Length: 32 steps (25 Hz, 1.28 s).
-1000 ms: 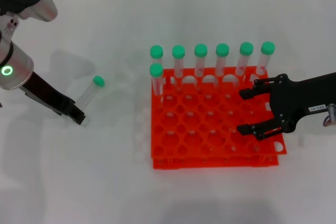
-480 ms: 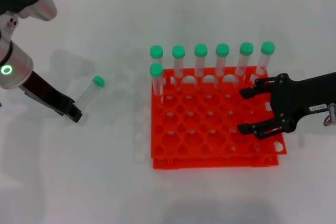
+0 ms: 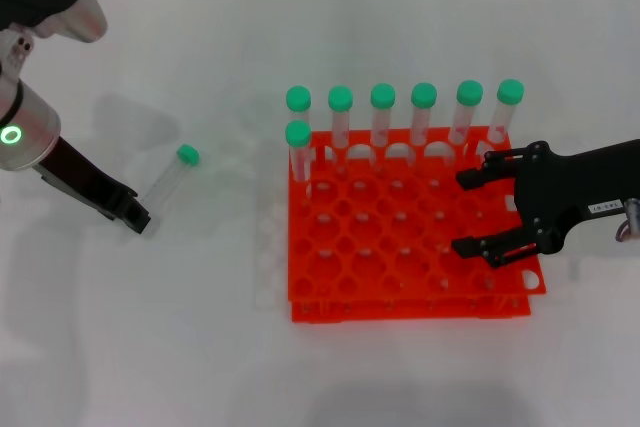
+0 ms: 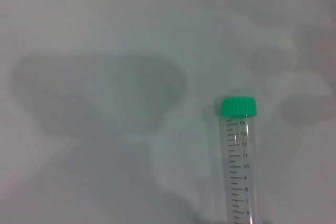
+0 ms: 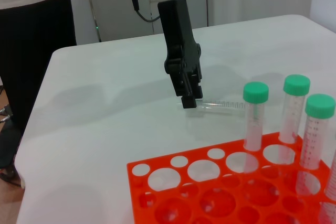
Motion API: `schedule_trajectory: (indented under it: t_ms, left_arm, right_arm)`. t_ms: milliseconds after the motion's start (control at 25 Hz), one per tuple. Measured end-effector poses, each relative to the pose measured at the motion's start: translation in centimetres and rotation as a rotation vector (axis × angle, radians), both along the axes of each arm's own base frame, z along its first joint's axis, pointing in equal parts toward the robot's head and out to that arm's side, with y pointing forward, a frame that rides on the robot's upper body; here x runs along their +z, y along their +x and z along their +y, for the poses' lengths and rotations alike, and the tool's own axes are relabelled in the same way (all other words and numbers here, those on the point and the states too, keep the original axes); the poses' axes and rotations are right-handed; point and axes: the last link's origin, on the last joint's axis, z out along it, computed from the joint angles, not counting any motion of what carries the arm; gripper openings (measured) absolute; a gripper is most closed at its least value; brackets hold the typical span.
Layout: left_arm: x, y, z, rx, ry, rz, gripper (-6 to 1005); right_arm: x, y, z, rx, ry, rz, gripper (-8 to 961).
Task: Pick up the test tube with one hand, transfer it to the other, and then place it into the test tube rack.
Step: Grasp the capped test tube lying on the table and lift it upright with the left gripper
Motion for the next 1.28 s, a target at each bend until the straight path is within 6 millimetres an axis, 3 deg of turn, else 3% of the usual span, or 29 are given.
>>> schedule_trajectory:
  t_ms: [280,760,920,1120,1280]
  left_arm:
    - [-0.4,0.1,0.1,-0.011,-0.003,0.010,361]
    - [-1.0,-0.1,0.1,-0.003,-0.001,0.031,192]
    - [-0.3,0.9,0.4,-0.039,0.033,0.011,194]
    - [2.4,4.1,0.0,-0.181,0.121,-0.131,196]
    - [3.7,5.5,-0.2,-0.315,0.194,-0.220,198]
  right_arm:
    - [0.0,0.0,0.0,-0.002,0.001,0.001,839]
    - [0.1,0.3,-0.1,-0.010,0.005,0.002,838]
    - [0.2,0.5,-0.2,-0.014,0.006,0.002,838]
    - [0.3,0.5,-0.2,-0.012,0.006,0.002,838]
    - [0.3,0.6,-0.3,-0.007,0.005,0.002,838]
